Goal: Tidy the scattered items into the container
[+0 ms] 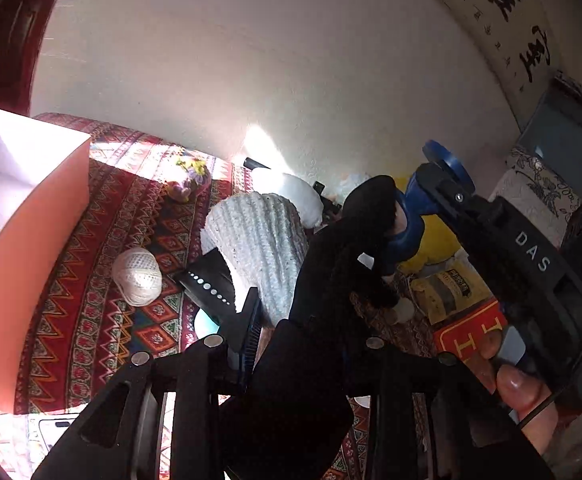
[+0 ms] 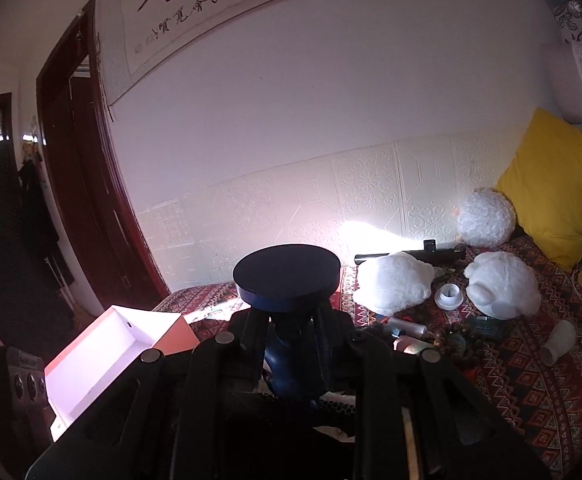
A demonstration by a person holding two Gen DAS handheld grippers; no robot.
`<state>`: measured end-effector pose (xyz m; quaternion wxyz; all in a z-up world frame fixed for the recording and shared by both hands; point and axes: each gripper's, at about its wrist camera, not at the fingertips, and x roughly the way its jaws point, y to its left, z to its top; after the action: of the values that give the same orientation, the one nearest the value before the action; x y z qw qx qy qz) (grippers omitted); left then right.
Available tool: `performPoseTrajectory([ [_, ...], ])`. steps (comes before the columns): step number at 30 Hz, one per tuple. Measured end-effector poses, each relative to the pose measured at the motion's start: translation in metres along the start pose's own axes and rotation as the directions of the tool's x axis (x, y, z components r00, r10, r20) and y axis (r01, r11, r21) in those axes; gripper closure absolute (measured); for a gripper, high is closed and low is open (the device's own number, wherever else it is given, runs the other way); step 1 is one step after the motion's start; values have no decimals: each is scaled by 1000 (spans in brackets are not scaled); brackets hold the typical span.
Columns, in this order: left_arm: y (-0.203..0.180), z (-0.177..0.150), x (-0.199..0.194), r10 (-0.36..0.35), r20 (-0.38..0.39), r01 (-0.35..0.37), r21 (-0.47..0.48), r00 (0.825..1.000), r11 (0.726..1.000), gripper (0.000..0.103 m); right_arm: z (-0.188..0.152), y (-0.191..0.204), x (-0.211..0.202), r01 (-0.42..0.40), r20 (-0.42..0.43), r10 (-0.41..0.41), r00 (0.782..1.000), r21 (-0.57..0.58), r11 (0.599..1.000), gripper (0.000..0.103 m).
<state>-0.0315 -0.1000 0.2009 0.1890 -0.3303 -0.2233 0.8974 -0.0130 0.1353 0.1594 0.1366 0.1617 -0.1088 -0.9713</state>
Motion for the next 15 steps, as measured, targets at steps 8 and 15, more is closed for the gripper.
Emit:
performPoseTrajectory([
  [8, 111, 59, -101, 139, 219, -97, -194, 966, 976, 75, 3, 94, 4, -155, 14, 158, 987, -115, 981, 83],
  [15, 213, 79, -166, 272, 310, -140, -389, 911, 911, 75, -9, 199, 58, -338, -101, 324, 941, -204, 919, 83],
])
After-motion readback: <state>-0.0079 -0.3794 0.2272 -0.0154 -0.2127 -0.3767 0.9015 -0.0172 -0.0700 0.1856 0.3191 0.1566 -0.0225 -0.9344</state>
